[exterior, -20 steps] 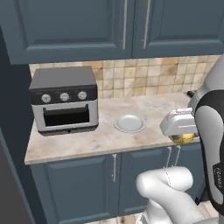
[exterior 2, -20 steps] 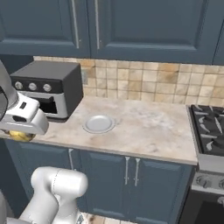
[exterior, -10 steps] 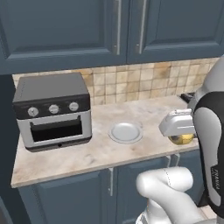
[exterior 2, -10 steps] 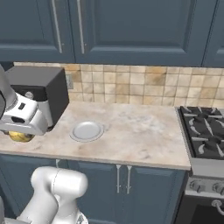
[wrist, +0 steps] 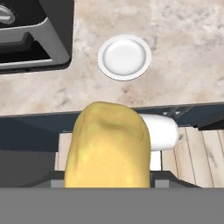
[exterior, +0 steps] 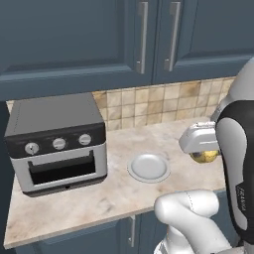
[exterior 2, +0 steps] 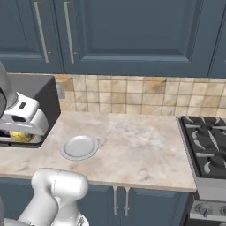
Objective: Pick potato from the fridge and place it on the plate on the counter.
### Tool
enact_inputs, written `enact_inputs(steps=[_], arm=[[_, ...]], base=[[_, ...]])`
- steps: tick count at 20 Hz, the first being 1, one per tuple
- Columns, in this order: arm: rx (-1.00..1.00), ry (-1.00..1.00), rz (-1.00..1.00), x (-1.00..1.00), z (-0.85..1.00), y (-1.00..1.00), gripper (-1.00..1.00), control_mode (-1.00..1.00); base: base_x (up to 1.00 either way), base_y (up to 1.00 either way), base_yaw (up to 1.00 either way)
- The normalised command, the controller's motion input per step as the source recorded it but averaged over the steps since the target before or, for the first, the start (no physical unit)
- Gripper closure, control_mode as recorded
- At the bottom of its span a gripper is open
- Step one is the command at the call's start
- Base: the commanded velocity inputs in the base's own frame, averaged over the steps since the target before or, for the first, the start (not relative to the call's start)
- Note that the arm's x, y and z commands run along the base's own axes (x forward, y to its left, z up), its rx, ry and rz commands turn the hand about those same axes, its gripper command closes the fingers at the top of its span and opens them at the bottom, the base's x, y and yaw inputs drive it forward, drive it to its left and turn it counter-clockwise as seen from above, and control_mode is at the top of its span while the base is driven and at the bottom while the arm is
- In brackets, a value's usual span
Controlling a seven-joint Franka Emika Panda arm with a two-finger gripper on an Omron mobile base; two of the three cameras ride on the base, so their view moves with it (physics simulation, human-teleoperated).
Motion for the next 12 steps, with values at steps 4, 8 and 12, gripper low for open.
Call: enact_inputs(steps=[4, 8, 12], arm=[[0.0, 0.0, 0.0, 0.24, -0.36, 0.0, 1.0, -1.0], [0.0, -0.01, 0.0, 0.52, -0.84, -0.05, 1.0, -1.0], [0.02, -0.01, 0.06, 0.69, -0.83, -0.24, 1.0, -1.0]], base=[[0.28, 0.0, -0.02], [0.0, 0.0, 0.0], [0.0, 0.0, 0.0]])
